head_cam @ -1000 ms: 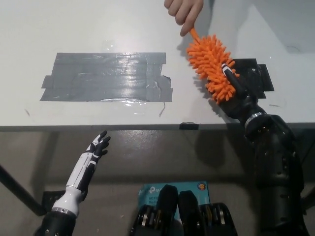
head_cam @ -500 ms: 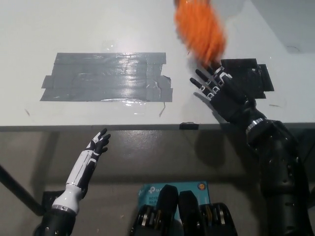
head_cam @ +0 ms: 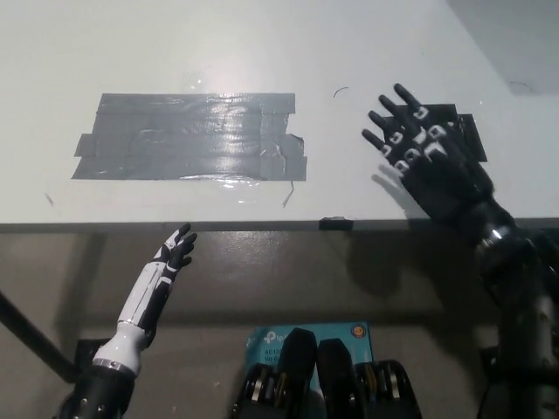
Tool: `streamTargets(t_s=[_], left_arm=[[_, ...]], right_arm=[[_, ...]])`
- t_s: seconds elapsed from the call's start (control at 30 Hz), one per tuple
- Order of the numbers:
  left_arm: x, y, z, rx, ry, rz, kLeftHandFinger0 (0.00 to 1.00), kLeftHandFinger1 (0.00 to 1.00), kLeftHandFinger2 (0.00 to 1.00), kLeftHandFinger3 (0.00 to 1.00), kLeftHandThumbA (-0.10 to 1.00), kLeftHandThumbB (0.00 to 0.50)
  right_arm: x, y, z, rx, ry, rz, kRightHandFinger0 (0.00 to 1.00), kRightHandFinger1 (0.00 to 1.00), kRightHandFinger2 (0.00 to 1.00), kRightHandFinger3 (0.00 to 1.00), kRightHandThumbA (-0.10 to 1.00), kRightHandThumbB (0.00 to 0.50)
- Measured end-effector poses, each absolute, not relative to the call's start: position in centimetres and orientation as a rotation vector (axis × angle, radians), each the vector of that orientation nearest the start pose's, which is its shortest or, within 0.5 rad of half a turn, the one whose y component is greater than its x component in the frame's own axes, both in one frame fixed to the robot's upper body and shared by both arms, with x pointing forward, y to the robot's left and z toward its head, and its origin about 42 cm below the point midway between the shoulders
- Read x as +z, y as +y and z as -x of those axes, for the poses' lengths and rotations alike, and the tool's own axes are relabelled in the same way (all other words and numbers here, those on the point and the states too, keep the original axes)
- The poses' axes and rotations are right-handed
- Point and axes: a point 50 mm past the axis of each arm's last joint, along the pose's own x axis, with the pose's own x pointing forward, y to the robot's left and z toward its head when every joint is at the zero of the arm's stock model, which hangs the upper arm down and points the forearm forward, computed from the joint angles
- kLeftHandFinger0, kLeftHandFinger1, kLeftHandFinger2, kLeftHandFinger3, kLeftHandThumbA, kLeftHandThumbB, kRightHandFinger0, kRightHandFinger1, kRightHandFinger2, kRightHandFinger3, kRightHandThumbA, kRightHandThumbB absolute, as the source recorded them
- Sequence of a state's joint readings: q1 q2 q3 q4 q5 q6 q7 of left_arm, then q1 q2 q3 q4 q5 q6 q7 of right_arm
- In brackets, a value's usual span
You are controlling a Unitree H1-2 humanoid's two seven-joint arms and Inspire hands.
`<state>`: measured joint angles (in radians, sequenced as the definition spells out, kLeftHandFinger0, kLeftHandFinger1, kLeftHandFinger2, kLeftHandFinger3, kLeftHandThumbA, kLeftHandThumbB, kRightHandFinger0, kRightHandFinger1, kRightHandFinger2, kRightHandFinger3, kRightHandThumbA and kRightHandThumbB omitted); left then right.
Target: An orange duster is kept infront of the robot in the middle of the table and the robot extends its right arm to grab the duster, picks it up and hands it to a person
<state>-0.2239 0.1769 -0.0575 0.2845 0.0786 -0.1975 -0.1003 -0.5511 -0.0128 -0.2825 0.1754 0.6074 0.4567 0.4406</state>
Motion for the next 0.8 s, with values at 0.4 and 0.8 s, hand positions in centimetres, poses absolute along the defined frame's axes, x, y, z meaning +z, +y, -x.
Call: streamTargets(t_s=[0.4,0.8], left_arm=[[9.8,24.1,-35.3,-0.197,-0.107,-0.270,1.00,1.00,1.00,1.00,1.00,0.209],[8.6,24.5,-34.1,-0.191,-0.067,-0.266,1.00,1.00,1.00,1.00,0.97,0.180]], right_arm=[[18.2,-21.7,-34.6,0.420,-0.060,-0.356,1.00,1.00,1.00,1.00,0.75,0.358],[13.5,-23.0,-32.9,0.306,0.071,-0.029,1.00,1.00,1.00,1.00,0.74,0.333]])
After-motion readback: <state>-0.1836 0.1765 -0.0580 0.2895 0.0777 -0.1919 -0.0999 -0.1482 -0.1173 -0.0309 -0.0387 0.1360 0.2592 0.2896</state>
